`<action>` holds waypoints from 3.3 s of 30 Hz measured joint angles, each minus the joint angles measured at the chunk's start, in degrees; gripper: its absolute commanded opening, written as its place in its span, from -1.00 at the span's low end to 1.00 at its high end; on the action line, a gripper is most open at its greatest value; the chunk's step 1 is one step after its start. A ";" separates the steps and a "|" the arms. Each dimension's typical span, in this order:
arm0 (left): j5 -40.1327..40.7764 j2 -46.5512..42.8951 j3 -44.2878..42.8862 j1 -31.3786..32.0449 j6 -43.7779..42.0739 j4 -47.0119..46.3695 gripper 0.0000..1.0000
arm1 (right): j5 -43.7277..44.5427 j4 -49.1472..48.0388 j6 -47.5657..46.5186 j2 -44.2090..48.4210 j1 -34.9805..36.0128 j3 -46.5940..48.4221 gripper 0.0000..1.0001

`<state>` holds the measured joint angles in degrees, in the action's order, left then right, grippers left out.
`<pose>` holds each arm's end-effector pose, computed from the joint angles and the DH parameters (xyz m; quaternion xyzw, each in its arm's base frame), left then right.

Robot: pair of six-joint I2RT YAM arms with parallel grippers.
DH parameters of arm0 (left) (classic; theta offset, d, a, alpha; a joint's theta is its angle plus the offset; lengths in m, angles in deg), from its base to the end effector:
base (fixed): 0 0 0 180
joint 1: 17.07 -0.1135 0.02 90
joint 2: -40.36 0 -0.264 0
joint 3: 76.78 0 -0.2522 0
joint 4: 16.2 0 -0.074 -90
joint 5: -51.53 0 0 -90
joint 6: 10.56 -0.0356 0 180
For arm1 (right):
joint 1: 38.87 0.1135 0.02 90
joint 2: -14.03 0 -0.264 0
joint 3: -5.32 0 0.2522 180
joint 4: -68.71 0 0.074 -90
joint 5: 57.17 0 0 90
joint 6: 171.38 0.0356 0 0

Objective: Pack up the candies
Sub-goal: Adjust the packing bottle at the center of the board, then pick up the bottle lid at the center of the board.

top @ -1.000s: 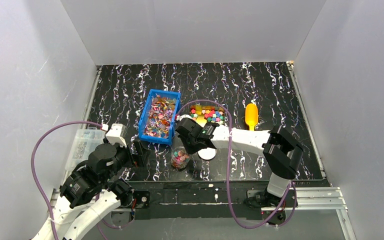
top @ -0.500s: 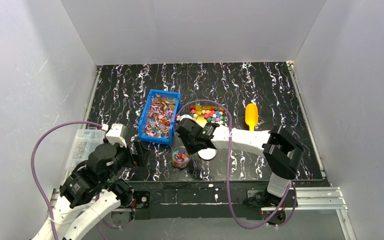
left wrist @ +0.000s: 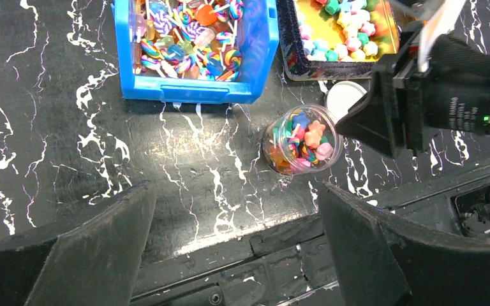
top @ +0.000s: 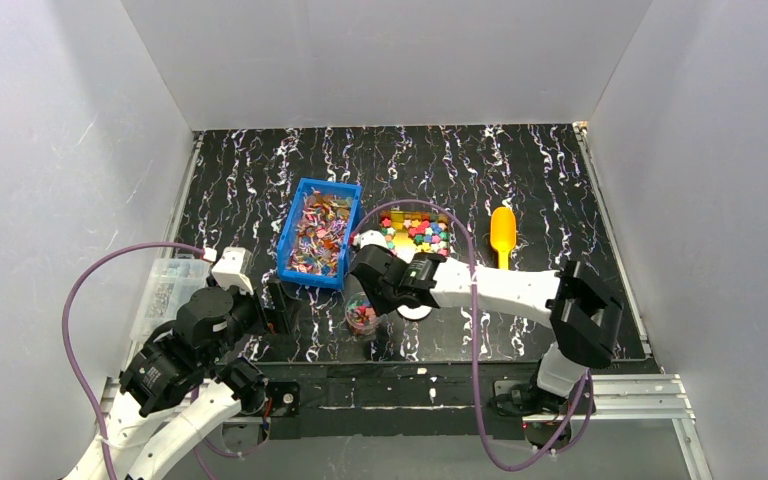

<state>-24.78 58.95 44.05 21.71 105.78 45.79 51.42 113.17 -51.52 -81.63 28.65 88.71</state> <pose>0.0539 -0.0325 0.3221 0.0221 0.8227 -0.2181 0.5245 0.1449 0.3205 0.2325 -0.2614 0.9099 0.1101 0.3027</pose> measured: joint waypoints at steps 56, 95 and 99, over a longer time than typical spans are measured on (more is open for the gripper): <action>-0.79 1.16 0.00 0.00 -0.22 0.00 0.97 | 3.50 -9.38 2.91 -1.36 -1.68 -12.61 -0.84; -44.17 7.61 -7.02 0.00 -25.86 -7.91 0.99 | -35.80 -5.62 -7.10 31.74 -1.79 -11.41 -0.97; -49.99 6.69 -6.49 0.00 -31.30 -9.49 0.90 | -45.03 -6.78 -7.15 30.45 -1.79 -11.28 -0.97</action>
<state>-74.77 65.64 37.56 21.71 74.49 36.30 6.39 106.39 -58.66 -51.18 26.86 77.43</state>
